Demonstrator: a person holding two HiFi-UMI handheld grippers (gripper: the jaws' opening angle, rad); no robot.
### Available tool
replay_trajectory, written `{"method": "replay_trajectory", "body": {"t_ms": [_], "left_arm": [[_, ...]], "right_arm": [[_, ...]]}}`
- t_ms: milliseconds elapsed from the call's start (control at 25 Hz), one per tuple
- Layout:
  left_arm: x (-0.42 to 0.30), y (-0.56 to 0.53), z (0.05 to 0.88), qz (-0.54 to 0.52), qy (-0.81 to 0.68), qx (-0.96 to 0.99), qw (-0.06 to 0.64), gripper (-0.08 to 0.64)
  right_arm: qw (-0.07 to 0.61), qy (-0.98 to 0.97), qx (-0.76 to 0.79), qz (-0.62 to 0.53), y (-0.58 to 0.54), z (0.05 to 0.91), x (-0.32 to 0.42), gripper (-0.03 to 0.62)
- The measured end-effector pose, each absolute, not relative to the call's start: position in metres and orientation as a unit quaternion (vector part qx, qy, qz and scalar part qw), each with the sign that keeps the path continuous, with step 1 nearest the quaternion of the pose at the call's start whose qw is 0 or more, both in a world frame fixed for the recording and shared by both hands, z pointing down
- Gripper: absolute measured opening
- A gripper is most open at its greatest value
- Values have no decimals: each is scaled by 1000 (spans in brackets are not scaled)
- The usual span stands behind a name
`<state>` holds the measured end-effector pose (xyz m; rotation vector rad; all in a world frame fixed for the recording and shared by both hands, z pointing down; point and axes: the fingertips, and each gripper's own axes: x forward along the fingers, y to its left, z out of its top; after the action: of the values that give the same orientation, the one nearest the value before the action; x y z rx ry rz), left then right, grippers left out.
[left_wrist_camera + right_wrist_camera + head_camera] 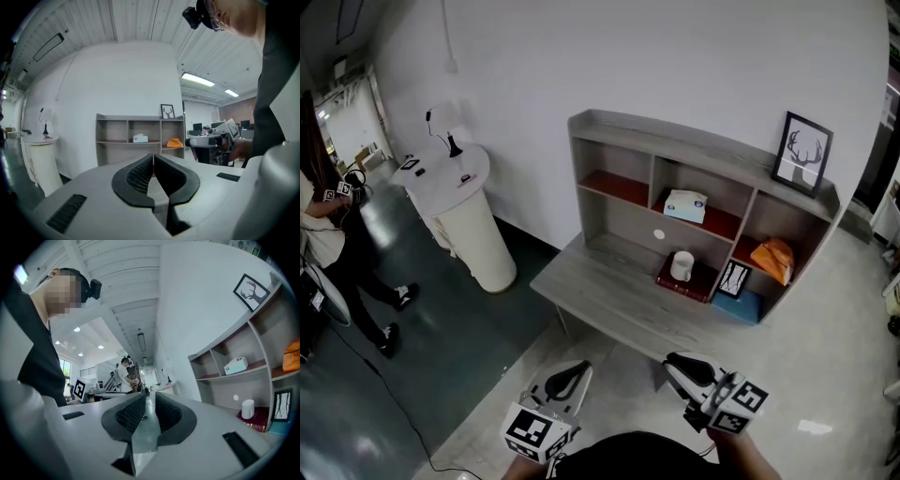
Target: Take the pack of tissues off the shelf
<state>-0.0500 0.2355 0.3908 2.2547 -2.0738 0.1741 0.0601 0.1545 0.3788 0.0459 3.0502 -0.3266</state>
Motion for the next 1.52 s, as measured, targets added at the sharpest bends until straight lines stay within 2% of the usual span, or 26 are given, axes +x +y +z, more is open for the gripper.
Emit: {"method": "replay_trajectory", "body": {"t_ms": [440, 1120, 1320, 1520], "left_arm": [[-85, 142, 404, 51, -664, 745, 51, 21], [-242, -53, 385, 59, -549, 834, 18, 21], [-256, -88, 389, 65, -501, 863, 29, 21], [-247, -117, 387, 81, -466, 881, 22, 21]], "right_arm": [[9, 992, -4, -127, 64, 398, 30, 21], [28, 983, -137, -116, -95, 383, -121, 21], [31, 976, -175, -125, -115, 383, -143, 21], [25, 970, -205, -126, -128, 386, -134, 21]]}}
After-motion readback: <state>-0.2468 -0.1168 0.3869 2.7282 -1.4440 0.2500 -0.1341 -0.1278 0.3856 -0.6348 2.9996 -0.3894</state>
